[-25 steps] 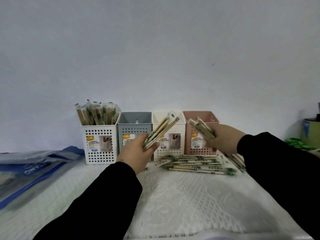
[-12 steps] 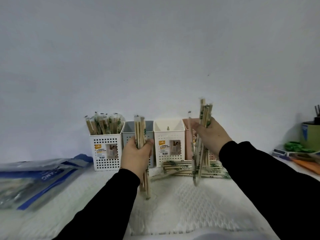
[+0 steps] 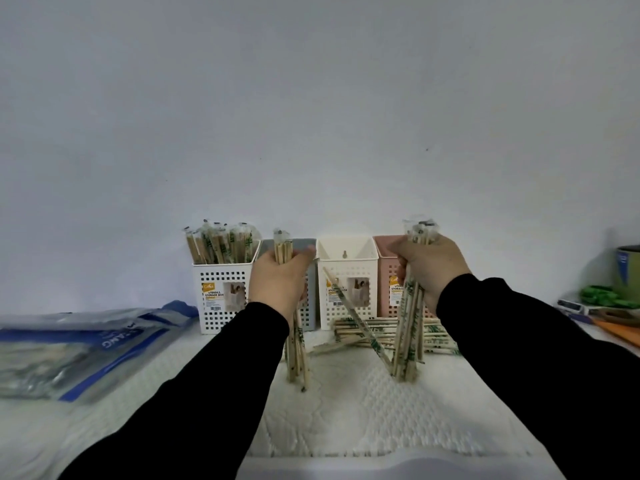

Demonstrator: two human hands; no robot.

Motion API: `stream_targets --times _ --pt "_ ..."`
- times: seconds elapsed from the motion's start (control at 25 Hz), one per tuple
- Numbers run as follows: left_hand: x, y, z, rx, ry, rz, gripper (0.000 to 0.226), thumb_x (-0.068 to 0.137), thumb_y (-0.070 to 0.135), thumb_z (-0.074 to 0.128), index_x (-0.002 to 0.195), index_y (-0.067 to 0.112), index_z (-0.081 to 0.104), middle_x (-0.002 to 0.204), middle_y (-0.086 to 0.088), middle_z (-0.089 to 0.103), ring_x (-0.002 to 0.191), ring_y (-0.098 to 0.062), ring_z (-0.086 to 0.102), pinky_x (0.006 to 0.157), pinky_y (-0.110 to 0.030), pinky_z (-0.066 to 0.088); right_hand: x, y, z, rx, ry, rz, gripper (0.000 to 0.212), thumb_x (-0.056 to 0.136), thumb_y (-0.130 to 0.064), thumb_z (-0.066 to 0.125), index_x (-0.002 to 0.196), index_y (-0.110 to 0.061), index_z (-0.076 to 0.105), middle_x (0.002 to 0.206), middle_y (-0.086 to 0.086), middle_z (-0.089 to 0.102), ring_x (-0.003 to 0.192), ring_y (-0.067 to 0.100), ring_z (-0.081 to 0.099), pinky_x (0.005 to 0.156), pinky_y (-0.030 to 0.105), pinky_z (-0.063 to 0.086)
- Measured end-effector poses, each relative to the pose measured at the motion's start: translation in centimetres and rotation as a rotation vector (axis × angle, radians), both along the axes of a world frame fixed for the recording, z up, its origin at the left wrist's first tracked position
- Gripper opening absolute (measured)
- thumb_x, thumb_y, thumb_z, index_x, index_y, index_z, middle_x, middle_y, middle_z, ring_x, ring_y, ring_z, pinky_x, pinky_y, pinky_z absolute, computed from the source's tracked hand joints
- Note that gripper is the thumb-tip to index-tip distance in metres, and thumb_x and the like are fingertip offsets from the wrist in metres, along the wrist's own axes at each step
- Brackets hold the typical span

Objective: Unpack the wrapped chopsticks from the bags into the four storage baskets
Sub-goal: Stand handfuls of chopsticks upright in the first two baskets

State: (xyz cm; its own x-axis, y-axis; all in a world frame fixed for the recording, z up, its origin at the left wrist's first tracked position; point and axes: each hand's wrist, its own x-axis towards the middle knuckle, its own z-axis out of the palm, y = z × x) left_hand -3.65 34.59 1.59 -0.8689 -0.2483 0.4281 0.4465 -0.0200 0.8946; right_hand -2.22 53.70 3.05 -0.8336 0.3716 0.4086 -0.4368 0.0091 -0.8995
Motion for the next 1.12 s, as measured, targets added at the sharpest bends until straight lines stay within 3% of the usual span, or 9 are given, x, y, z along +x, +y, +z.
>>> stream_targets --times 0.16,0.24,0.32,0.4,0.48,0.6,0.68,0.88,1.12 --pt "0.0 -0.8 1.4 0.073 0.118 0.092 0.042 0.082 0.047 0.070 0.060 0.020 0.047 0.061 -0.008 0.049 0.054 -0.021 0.047 0.058 -0.032 0.044 0.9 -1.6 1.8 -0.067 0.163 0.071 0.023 0.076 -0.017 0.075 0.063 -0.009 0.057 0.051 0.006 0.053 0.037 0.021 0.043 0.049 0.032 0.040" --pt "0.4 -1.2 1.4 0.024 0.116 0.117 0.043 0.083 0.048 0.069 0.060 0.019 0.048 0.059 -0.008 0.051 0.052 -0.019 0.049 0.057 -0.031 0.046 1.1 -2.9 1.4 -0.041 0.146 0.123 0.021 0.076 -0.019 0.076 0.065 -0.010 0.061 0.055 0.006 0.059 0.040 0.020 0.048 0.051 0.032 0.044" --pt "1.3 -1.6 0.3 -0.091 0.028 0.072 0.041 0.087 0.045 0.065 0.064 0.014 0.054 0.055 -0.005 0.055 0.045 -0.015 0.051 0.056 -0.027 0.043 1.4 -4.0 0.0 0.041 0.065 0.176 0.023 0.079 -0.021 0.075 0.063 -0.007 0.065 0.057 0.008 0.063 0.046 0.021 0.055 0.060 0.039 0.051" --pt "1.9 -2.6 -0.2 -0.197 -0.068 -0.002 0.043 0.091 0.039 0.063 0.066 0.004 0.062 0.053 -0.005 0.059 0.043 -0.010 0.052 0.058 -0.026 0.038 1.7 -4.2 -0.4 0.105 -0.055 0.230 0.028 0.078 -0.023 0.075 0.057 -0.006 0.068 0.063 0.014 0.068 0.061 0.028 0.061 0.079 0.050 0.052" --pt "1.9 -4.1 0.4 -0.330 -0.159 -0.019 0.042 0.088 0.040 0.067 0.069 0.002 0.067 0.065 -0.009 0.065 0.059 -0.015 0.059 0.062 -0.028 0.043 1.9 -3.5 0.7 0.235 -0.172 0.200 0.028 0.074 -0.028 0.077 0.060 -0.004 0.071 0.075 0.016 0.073 0.074 0.028 0.062 0.087 0.050 0.050" --pt "2.4 -6.1 2.2 -0.585 -0.326 -0.076 0.031 0.078 0.038 0.075 0.083 0.007 0.075 0.080 -0.014 0.069 0.071 -0.026 0.062 0.064 -0.032 0.054 3.3 -2.6 2.7 0.687 -0.363 0.077 0.032 0.069 -0.047 0.074 0.070 -0.016 0.078 0.083 0.005 0.074 0.068 0.018 0.059 0.061 0.031 0.050" --pt "3.0 -6.4 2.5 -0.706 -0.363 -0.095 0.028 0.080 0.031 0.074 0.083 0.003 0.074 0.071 -0.010 0.065 0.064 -0.023 0.059 0.060 -0.031 0.055 3.9 -2.6 3.2 0.774 -0.456 0.097 0.032 0.074 -0.044 0.073 0.075 -0.012 0.078 0.078 0.006 0.071 0.053 0.018 0.055 0.052 0.026 0.046" --pt "3.1 -7.4 3.9 -0.664 -0.264 -0.052 0.019 0.082 0.017 0.072 0.080 -0.002 0.070 0.067 -0.013 0.072 0.059 -0.024 0.070 0.070 -0.038 0.062 3.7 -3.1 4.7 0.664 -0.412 0.050 0.025 0.079 -0.029 0.073 0.079 -0.004 0.074 0.070 0.014 0.072 0.042 0.022 0.057 0.048 0.027 0.053" --pt "-0.9 -10.0 11.1 -0.411 0.046 0.121 0.020 0.079 0.017 0.071 0.078 -0.003 0.069 0.063 -0.011 0.071 0.058 -0.024 0.072 0.069 -0.040 0.062 -1.4 -4.6 9.1 0.126 0.015 0.023 0.020 0.079 -0.026 0.073 0.074 -0.007 0.072 0.084 0.014 0.068 0.048 0.022 0.056 0.046 0.025 0.052"
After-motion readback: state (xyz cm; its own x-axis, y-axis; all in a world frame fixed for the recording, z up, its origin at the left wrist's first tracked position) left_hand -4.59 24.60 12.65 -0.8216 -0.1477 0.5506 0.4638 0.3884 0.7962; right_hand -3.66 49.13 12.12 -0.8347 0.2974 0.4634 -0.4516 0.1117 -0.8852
